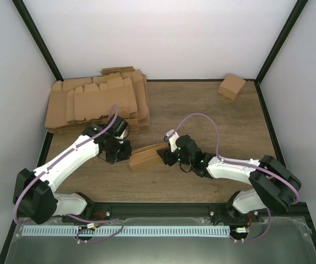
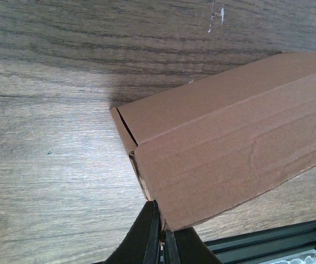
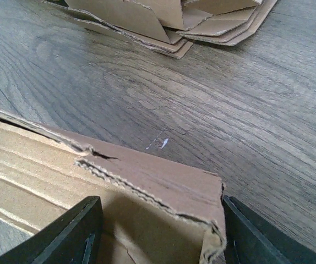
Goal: Fold the paper box
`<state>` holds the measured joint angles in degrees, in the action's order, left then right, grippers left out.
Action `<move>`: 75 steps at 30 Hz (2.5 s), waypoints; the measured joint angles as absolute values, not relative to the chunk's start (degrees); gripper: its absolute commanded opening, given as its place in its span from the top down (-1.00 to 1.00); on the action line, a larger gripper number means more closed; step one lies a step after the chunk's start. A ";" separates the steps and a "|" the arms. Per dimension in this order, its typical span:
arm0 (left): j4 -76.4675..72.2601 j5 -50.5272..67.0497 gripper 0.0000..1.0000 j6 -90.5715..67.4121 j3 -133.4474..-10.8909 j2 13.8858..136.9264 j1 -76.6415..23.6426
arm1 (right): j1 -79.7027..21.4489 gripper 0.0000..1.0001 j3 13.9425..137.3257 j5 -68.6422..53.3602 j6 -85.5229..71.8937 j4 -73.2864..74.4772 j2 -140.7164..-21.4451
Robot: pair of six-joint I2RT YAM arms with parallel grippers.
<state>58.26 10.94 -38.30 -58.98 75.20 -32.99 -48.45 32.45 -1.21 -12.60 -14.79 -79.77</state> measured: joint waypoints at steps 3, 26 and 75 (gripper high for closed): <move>57.63 10.90 0.92 -38.28 -58.00 74.32 -33.01 | -48.45 -0.19 32.47 -1.23 -12.47 -14.94 -79.88; 50.59 6.90 0.93 -41.10 -51.11 69.73 -36.53 | -48.45 -0.21 33.56 -1.10 -12.53 -13.61 -80.27; 34.54 18.41 0.15 -49.91 -40.86 55.37 -31.81 | -33.87 0.31 42.68 -19.09 -23.62 3.79 -72.79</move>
